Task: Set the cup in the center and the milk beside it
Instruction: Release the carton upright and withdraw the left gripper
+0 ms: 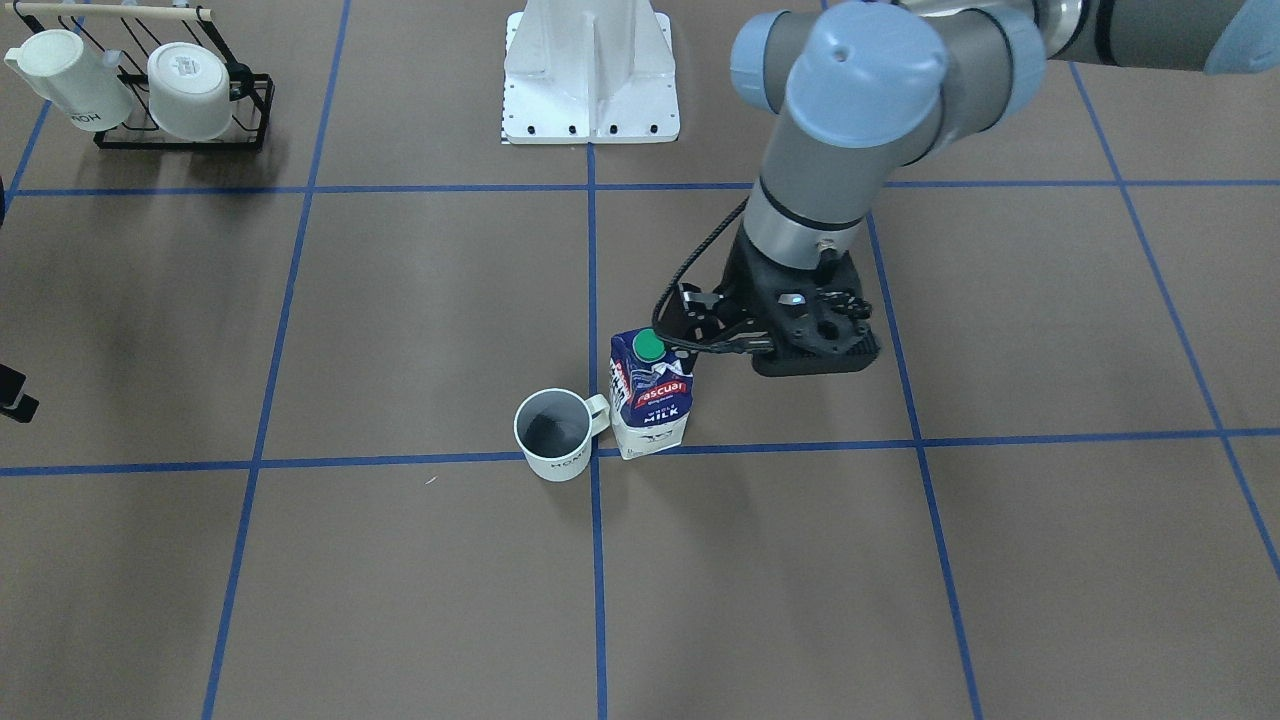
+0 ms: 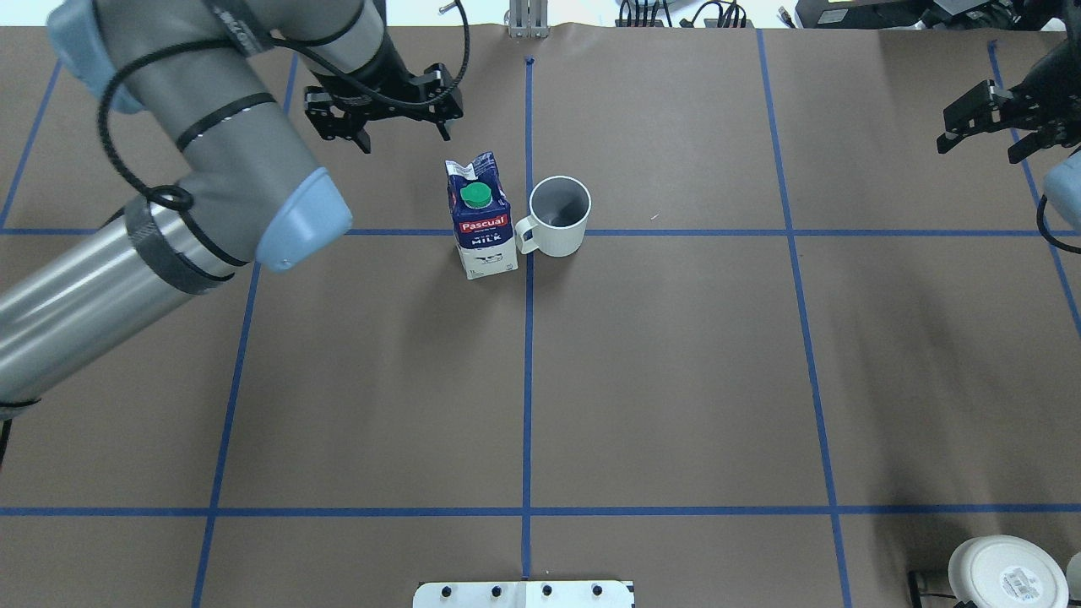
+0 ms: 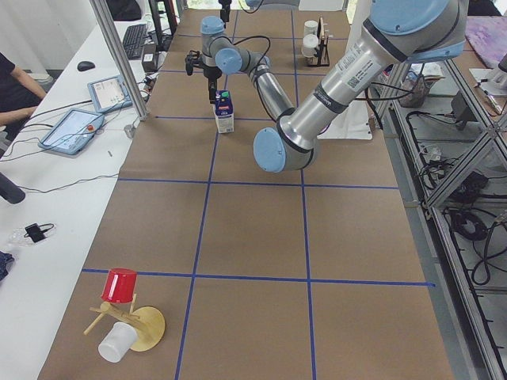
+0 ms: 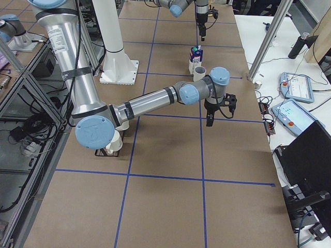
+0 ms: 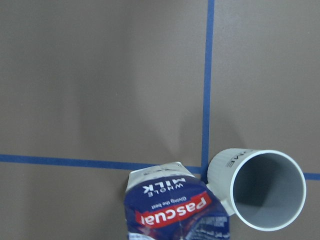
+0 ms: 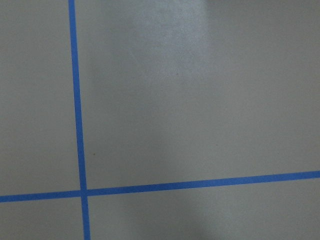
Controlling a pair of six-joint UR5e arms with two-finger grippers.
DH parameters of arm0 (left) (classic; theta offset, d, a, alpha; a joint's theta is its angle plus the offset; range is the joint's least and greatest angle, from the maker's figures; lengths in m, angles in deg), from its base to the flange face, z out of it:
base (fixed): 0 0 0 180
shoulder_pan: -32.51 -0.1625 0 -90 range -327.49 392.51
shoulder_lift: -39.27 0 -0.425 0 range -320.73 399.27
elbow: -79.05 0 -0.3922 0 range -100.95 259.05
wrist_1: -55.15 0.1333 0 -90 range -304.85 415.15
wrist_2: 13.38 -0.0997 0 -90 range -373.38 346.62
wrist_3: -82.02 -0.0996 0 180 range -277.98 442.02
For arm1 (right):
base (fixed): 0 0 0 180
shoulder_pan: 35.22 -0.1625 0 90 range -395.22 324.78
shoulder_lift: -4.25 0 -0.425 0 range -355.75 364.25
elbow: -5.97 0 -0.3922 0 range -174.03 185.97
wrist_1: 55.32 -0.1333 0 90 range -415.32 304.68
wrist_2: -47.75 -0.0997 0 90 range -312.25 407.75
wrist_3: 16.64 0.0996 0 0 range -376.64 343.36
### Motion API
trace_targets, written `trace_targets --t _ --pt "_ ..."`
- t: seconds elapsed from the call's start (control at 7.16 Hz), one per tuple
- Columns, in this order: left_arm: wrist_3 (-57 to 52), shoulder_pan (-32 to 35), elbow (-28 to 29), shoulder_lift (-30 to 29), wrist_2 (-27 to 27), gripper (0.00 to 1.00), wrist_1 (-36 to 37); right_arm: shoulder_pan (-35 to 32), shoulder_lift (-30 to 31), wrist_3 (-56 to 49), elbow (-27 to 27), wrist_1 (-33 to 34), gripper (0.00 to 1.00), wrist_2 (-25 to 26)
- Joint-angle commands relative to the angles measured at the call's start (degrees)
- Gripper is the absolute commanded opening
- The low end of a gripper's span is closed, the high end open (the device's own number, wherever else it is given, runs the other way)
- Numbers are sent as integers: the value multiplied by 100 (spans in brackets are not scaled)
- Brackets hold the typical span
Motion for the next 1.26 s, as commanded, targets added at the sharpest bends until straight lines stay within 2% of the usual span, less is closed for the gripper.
trace_targets --t 0.0,0.14,0.28,0.42,0.56,0.84,0.98,1.12 --pt "-1292 667 -993 1521 414 98 -17 -116 136 -235 61 -1 100 -71" --pt "-1749 1166 -1145 2130 747 98 -70 -265 275 -550 105 -1 100 -97" --pt "-2780 1702 -1137 2701 1133 98 -88 -510 451 -1127 122 -1 100 -106" --pt "-3156 2133 -1094 3064 1528 98 -88 -782 627 -1194 114 8 100 -237" --pt "-3186 2251 -1111 3224 1550 98 -79 -1098 724 -1247 96 -10 100 -360" --pt "-3248 2566 -1033 4109 1541 98 -603 -1233 1005 -1256 131 -19 100 -204" --pt "-3239 2760 -954 4383 1550 98 -954 -1233 1093 -1248 149 -19 100 -194" --pt "-3239 2901 -866 4560 1524 98 -984 -1251 1251 -1343 227 -19 100 -212"
